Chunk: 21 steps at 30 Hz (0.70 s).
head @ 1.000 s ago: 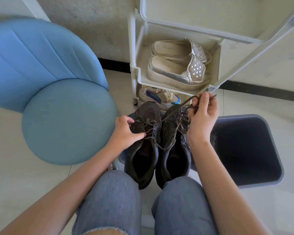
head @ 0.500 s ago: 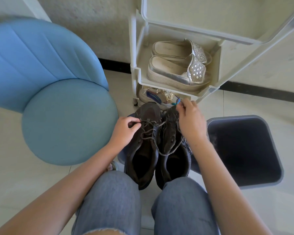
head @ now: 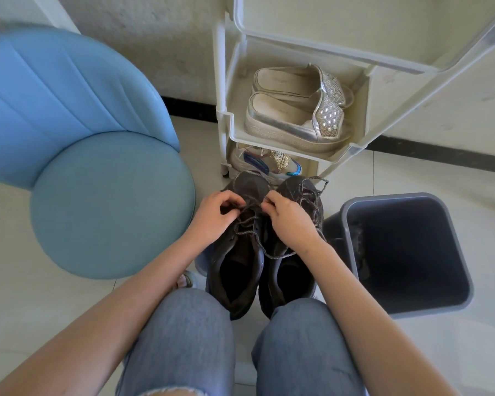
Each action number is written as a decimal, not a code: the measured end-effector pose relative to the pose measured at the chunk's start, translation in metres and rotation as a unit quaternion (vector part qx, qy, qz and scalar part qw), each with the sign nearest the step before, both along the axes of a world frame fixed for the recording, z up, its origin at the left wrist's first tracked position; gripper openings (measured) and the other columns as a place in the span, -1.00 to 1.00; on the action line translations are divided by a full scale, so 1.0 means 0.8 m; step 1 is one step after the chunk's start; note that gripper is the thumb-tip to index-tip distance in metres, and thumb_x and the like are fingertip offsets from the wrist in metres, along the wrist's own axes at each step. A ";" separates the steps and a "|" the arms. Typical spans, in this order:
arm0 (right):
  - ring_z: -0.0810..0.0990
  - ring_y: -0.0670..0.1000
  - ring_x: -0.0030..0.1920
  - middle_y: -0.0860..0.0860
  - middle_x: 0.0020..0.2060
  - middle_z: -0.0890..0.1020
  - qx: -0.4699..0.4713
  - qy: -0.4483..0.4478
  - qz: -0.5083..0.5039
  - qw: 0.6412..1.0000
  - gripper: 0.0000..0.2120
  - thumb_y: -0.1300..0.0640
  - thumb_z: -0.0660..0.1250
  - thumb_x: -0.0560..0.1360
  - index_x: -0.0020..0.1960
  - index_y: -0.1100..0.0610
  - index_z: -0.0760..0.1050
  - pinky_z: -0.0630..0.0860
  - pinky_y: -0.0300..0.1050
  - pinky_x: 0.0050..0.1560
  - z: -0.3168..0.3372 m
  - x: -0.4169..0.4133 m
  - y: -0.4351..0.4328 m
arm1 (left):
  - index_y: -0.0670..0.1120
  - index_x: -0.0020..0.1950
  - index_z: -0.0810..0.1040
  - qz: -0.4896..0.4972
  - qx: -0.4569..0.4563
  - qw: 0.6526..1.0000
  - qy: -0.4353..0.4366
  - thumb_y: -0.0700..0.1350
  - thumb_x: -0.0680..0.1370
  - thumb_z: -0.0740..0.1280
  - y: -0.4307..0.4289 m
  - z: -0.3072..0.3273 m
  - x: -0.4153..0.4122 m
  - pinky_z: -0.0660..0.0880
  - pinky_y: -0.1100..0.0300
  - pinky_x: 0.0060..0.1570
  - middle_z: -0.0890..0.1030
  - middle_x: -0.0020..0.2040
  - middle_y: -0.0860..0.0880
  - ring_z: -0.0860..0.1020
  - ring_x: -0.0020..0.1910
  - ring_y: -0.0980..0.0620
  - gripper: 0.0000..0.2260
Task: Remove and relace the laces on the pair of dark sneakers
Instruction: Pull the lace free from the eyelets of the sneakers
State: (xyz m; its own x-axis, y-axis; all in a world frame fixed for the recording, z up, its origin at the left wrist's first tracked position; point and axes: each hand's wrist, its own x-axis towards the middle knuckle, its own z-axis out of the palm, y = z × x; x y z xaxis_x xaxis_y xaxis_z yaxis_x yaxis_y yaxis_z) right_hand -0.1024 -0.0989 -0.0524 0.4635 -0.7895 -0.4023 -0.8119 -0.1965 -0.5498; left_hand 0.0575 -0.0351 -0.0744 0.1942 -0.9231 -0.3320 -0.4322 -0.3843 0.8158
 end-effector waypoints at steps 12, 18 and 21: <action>0.46 -0.01 -0.20 0.02 0.03 0.51 -0.196 -0.053 -0.216 0.955 -0.75 0.07 0.13 0.65 0.14 0.19 0.49 0.33 -0.16 -0.21 0.035 -0.017 -0.001 | -0.08 0.17 0.52 0.083 0.064 0.994 0.019 -0.19 0.57 0.27 0.011 0.007 0.007 0.32 0.32 0.02 0.55 0.07 0.04 0.49 0.00 0.16 -0.82; 0.49 -0.16 -0.34 -0.06 -0.31 0.58 -0.017 -0.255 -0.263 0.930 -0.82 0.07 0.28 0.58 -0.12 0.11 0.58 0.39 -0.26 -0.27 0.045 -0.012 -0.002 | 0.01 -0.03 0.54 0.119 0.002 0.993 0.007 -0.27 0.54 0.27 0.023 0.027 0.017 0.37 0.51 -0.08 0.55 -0.06 0.12 0.49 -0.09 0.28 -0.83; 0.49 -0.24 -0.38 -0.10 -0.36 0.59 0.001 -0.210 -0.234 0.949 -0.84 0.11 0.29 0.58 -0.14 0.03 0.60 0.42 -0.30 -0.23 0.037 -0.011 0.001 | 0.00 -0.03 0.57 0.079 0.017 0.996 0.035 -0.19 0.56 0.30 0.018 0.040 0.015 0.38 0.54 -0.13 0.58 -0.09 0.13 0.52 -0.11 0.25 -0.90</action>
